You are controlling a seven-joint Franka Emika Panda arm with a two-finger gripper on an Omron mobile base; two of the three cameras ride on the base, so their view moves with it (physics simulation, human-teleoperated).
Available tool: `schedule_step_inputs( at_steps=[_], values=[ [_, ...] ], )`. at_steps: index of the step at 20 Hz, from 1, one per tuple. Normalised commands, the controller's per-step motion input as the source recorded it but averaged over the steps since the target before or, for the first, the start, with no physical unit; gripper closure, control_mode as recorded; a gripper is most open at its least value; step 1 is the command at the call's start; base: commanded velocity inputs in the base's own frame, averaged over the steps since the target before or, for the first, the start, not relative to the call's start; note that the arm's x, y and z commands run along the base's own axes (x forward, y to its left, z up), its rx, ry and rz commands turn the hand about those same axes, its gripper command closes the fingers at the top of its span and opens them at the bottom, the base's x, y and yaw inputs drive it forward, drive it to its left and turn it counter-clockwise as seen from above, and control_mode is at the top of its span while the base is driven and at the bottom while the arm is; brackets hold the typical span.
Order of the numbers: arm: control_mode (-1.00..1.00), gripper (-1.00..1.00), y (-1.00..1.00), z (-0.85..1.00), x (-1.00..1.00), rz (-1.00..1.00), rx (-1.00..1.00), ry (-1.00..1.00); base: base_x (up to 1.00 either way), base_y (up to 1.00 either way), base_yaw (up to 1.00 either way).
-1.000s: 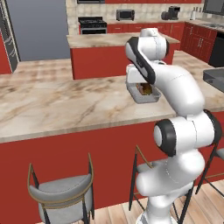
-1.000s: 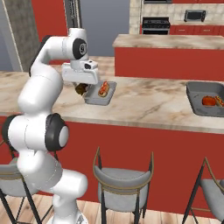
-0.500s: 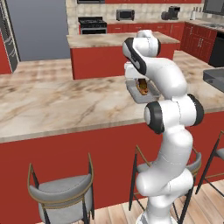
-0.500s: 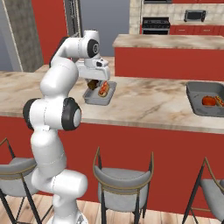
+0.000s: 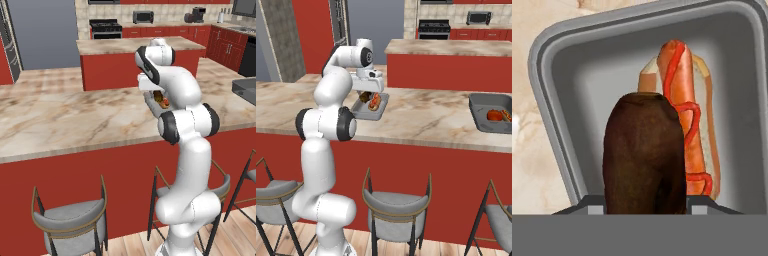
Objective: Place one cooked food and one vegetable from the large plate to each tupperware container.
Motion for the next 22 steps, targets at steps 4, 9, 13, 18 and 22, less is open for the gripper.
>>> schedule_step_inputs(
  at_steps=[4,9,13,18,22],
  values=[
    [-1.00,1.00,-0.04,-0.28,0.14,0.05,-0.02,0.01,0.00,0.00,0.00],
    [-1.00,1.00,-0.04,-0.26,0.02,0.11,0.00,0.00,0.00,0.00,0.00],
    [-1.00,1.00,-0.07,-0.08,-0.21,0.05,0.00,-0.01,0.00,0.00,0.00],
    [-1.00,-1.00,-0.03,0.00,-0.10,0.00,0.00,0.00,0.00,0.00,0.00],
    [-1.00,-1.00,-0.01,0.00,-0.04,0.00,0.00,-0.02,0.00,0.00,0.00]
  ],
)
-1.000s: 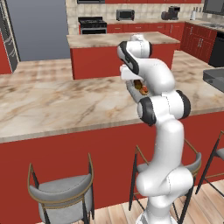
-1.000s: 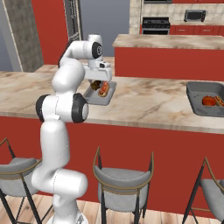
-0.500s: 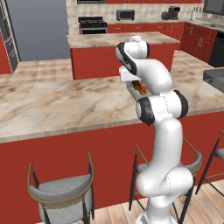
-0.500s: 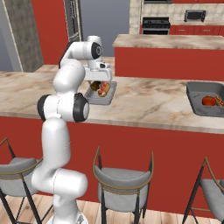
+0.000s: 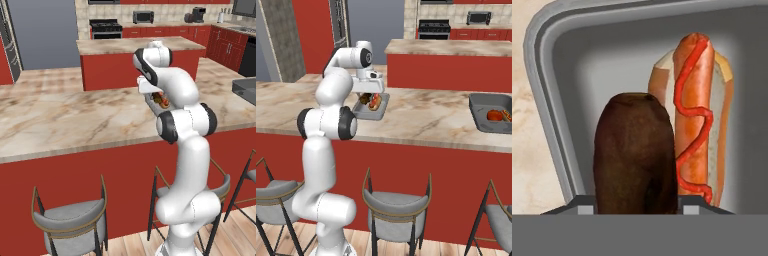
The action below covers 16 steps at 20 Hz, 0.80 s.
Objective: Place one cooked food and one vegetable from the large plate to each tupperware container.
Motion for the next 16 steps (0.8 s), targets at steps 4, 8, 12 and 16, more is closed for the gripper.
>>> schedule_step_inputs(
  at_steps=[4,8,12,16],
  values=[
    [-1.00,-1.00,0.00,0.00,-0.01,0.00,0.00,-0.02,0.00,0.00,0.00],
    [-1.00,-1.00,0.00,0.00,-0.01,0.00,0.00,-0.03,0.00,0.00,0.00],
    [-1.00,-1.00,0.00,0.06,-0.09,0.00,0.00,-0.07,0.00,0.00,0.00],
    [-1.00,-1.00,0.00,0.41,-0.26,0.00,0.01,-0.10,0.00,0.00,0.00]
  ],
)
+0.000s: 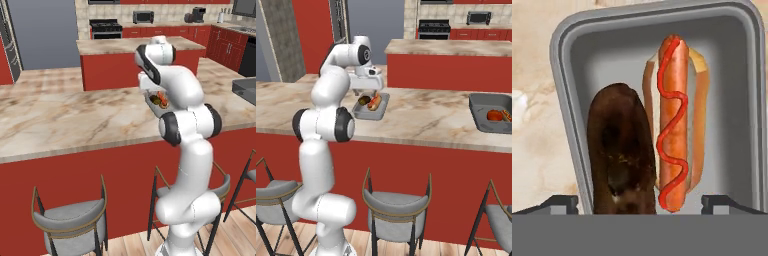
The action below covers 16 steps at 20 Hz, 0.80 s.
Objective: Place one cooked food and one vegetable from the large plate to each tupperware container.
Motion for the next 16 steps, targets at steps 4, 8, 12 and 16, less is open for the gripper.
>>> schedule_step_inputs(
  at_steps=[4,8,12,16],
  values=[
    [-1.00,-1.00,0.00,0.56,-0.76,0.00,0.04,-0.02,0.00,0.00,0.00],
    [-1.00,-1.00,0.00,0.16,-1.00,-0.01,0.11,-0.10,0.00,0.00,0.00],
    [-1.00,-1.00,0.00,0.00,-1.00,0.00,0.06,-0.19,0.00,0.00,0.00],
    [-1.00,-1.00,0.31,0.12,-1.00,0.00,0.00,-0.18,0.00,0.00,0.00]
  ],
)
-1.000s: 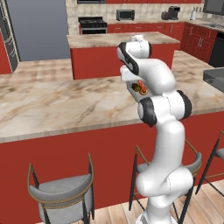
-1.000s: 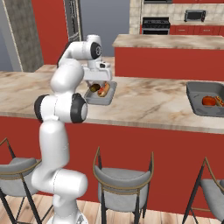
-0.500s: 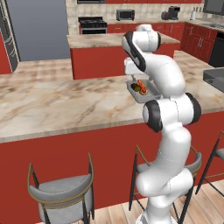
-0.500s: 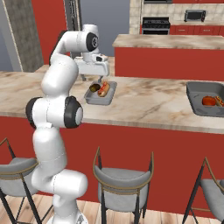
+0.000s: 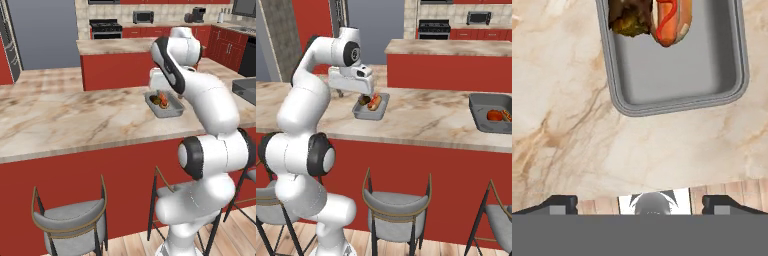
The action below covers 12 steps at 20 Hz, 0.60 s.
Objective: Place one cooked food and one vegetable from the large plate to each tupperware container.
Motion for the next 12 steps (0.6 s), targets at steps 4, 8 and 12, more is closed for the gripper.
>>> schedule_step_inputs(
  at_steps=[4,8,12],
  values=[
    [-1.00,-1.00,0.94,0.48,-1.00,0.11,-0.13,-0.11,0.00,0.00,0.00],
    [-1.00,-1.00,1.00,0.73,-1.00,0.15,-0.22,-0.07,0.00,0.00,0.00],
    [-1.00,-1.00,1.00,0.34,-0.88,0.07,-0.20,0.00,0.00,0.00,0.00]
  ],
)
